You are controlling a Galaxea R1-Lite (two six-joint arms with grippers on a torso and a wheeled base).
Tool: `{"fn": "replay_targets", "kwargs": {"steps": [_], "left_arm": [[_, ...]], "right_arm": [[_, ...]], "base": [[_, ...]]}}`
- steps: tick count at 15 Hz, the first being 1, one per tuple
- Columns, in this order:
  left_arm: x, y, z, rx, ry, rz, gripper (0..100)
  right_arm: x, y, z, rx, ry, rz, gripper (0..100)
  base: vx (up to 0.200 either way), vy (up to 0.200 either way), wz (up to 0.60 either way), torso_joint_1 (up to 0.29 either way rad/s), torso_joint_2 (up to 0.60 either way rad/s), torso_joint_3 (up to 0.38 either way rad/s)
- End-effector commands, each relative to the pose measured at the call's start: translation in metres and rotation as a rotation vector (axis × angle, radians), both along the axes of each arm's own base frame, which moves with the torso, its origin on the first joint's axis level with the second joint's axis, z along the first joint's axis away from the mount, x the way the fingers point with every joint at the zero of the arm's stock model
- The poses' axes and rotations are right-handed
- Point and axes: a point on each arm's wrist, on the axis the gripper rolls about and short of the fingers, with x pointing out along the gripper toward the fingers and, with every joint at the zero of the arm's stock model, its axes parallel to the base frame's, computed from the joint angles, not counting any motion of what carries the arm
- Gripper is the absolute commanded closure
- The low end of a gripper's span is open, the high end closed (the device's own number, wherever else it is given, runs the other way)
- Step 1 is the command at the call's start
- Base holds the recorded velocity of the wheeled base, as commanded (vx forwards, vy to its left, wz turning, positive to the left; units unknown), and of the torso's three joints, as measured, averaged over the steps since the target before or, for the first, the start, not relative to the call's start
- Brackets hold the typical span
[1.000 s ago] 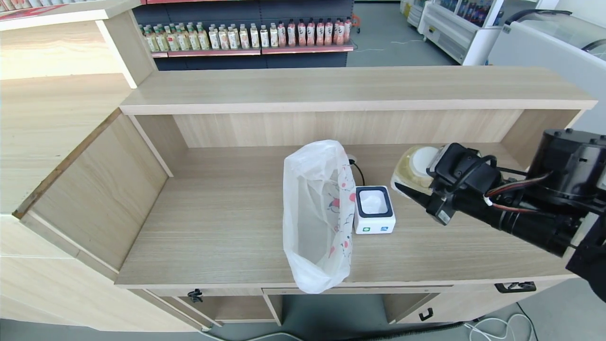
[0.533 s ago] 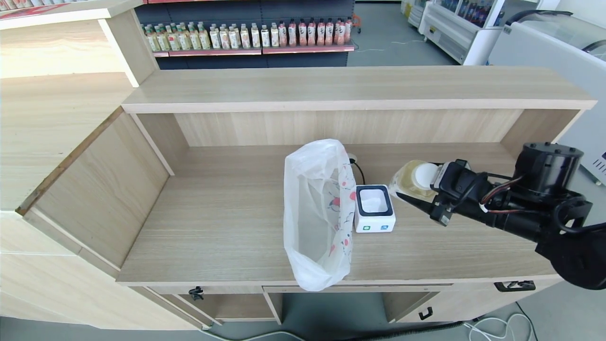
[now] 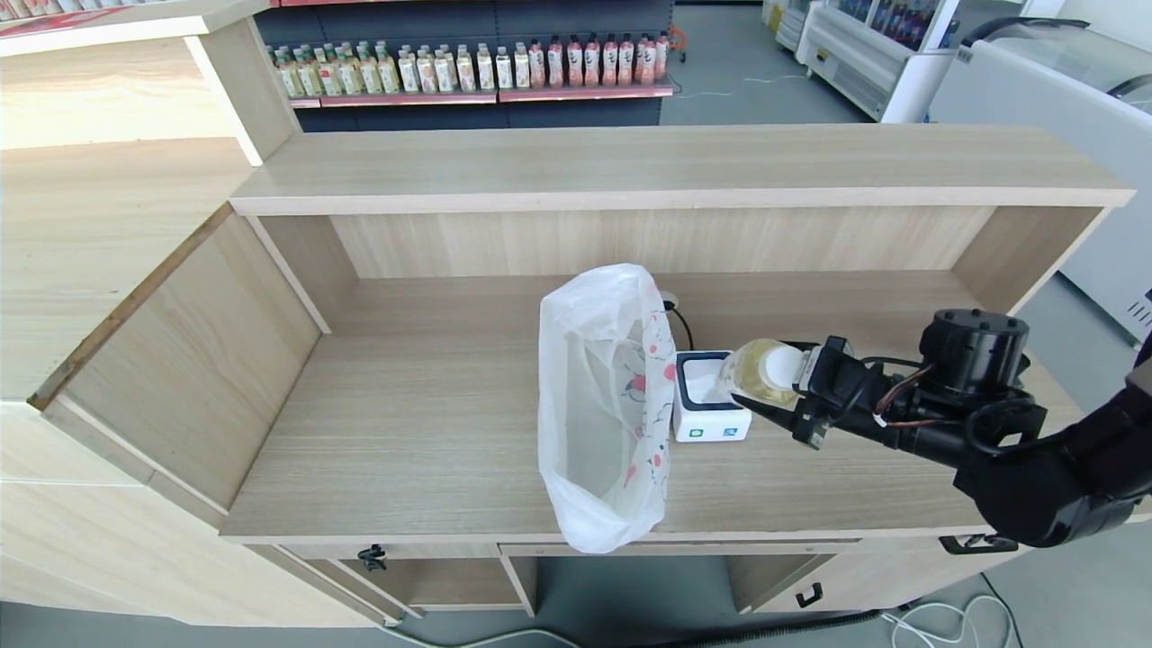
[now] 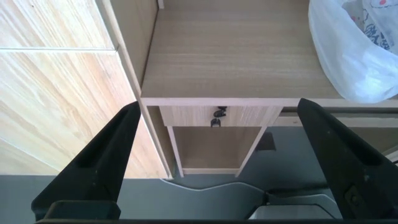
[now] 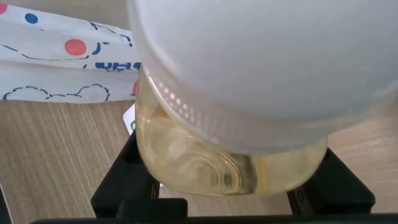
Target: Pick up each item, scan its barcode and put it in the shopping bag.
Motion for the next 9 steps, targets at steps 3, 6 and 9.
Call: {"fn": "replay_targets", "kwargs": {"steps": [3, 6, 9], "left_arm": [[0.0, 0.0, 0.0, -0.001, 0.0, 0.0, 0], [0.0, 0.0, 0.0, -0.001, 0.0, 0.0, 0], [0.0, 0.0, 0.0, -0.001, 0.0, 0.0, 0]], "right_arm": [[0.018, -0.002, -0.014, 0.002, -0.007, -0.008, 100], [0.033, 0.001, -0.015, 0.027, -0.099, 0.024, 100], [0.041, 0.004, -0.024, 0.026, -0.094, 0.062, 100]], "base": [[0.0, 0.0, 0.0, 0.0, 0.0, 0.0], [0.0, 0.0, 0.0, 0.0, 0.0, 0.0], [0.0, 0.0, 0.0, 0.0, 0.0, 0.0]]}}
